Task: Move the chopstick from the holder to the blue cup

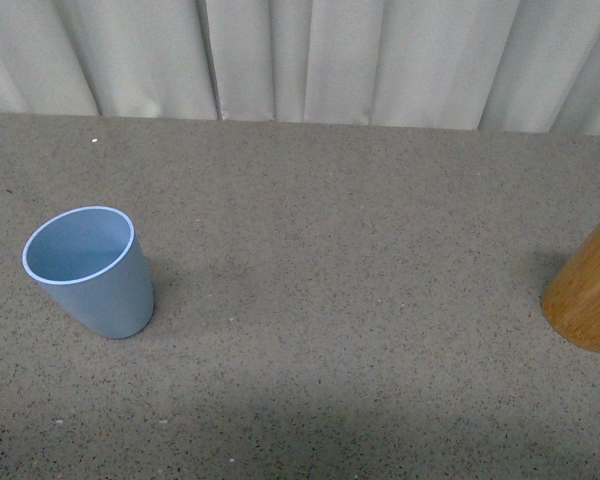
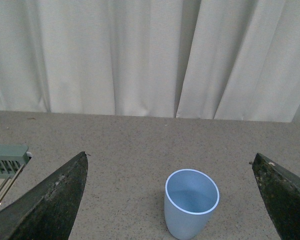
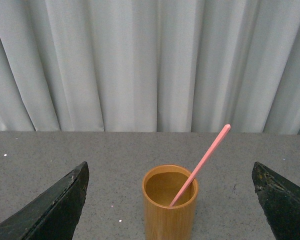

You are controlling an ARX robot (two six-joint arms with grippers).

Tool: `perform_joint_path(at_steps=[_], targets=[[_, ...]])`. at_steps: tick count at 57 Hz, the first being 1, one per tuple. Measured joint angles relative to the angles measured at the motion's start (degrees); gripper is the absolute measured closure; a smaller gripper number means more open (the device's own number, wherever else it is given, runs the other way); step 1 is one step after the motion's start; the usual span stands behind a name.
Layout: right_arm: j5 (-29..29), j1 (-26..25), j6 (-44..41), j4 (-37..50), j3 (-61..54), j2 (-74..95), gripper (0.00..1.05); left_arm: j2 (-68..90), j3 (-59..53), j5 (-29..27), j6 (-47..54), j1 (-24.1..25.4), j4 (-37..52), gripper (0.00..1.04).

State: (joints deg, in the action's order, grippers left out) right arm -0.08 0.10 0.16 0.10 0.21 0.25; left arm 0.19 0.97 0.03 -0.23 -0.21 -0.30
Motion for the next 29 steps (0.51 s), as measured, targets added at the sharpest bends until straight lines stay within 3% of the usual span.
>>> perform_joint_path(at_steps=[29], targets=[[0.0, 0.0, 0.0, 0.0, 0.0, 0.0, 0.1, 0.0, 0.0, 0.0, 0.0, 0.0, 0.0, 0.07]])
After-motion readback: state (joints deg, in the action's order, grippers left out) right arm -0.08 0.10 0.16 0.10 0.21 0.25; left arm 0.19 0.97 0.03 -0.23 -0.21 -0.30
